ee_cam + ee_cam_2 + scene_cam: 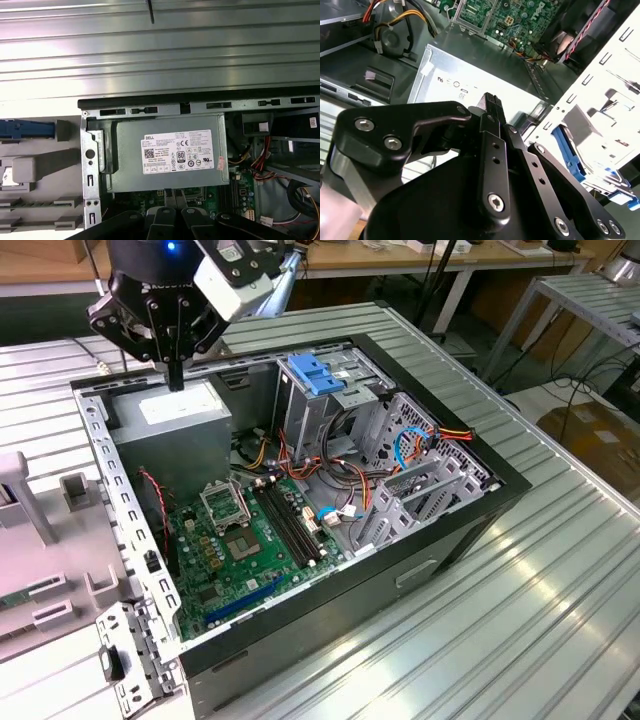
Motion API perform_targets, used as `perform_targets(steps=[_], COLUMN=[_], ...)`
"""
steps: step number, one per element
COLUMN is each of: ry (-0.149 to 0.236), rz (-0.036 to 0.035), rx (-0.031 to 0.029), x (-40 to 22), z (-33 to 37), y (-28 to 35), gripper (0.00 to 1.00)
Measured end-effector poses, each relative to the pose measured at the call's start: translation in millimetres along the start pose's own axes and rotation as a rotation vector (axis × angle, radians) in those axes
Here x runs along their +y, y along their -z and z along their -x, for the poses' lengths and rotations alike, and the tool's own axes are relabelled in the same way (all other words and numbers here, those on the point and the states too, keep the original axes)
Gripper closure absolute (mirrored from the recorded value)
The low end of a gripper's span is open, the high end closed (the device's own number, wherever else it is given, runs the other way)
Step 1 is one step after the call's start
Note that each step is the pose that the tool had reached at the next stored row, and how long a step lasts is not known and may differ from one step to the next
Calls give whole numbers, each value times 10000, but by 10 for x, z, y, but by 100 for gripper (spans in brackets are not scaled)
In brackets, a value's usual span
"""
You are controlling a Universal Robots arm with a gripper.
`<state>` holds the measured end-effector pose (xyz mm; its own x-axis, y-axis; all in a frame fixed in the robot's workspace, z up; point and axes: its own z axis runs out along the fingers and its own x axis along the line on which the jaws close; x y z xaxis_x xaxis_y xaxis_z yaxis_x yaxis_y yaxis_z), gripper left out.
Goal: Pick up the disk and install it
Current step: 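Reach for the disk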
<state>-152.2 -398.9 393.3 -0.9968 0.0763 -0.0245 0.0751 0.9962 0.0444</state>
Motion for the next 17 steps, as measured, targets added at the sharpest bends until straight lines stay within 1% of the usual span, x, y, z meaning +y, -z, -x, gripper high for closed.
perform_targets(steps=[1,7,17], ry=[0,1,1], rz=[0,0,3], rx=[0,0,1], x=[-2,-7,-20], z=[-23,-97,-266], y=[1,3,8], gripper=[89,89,89])
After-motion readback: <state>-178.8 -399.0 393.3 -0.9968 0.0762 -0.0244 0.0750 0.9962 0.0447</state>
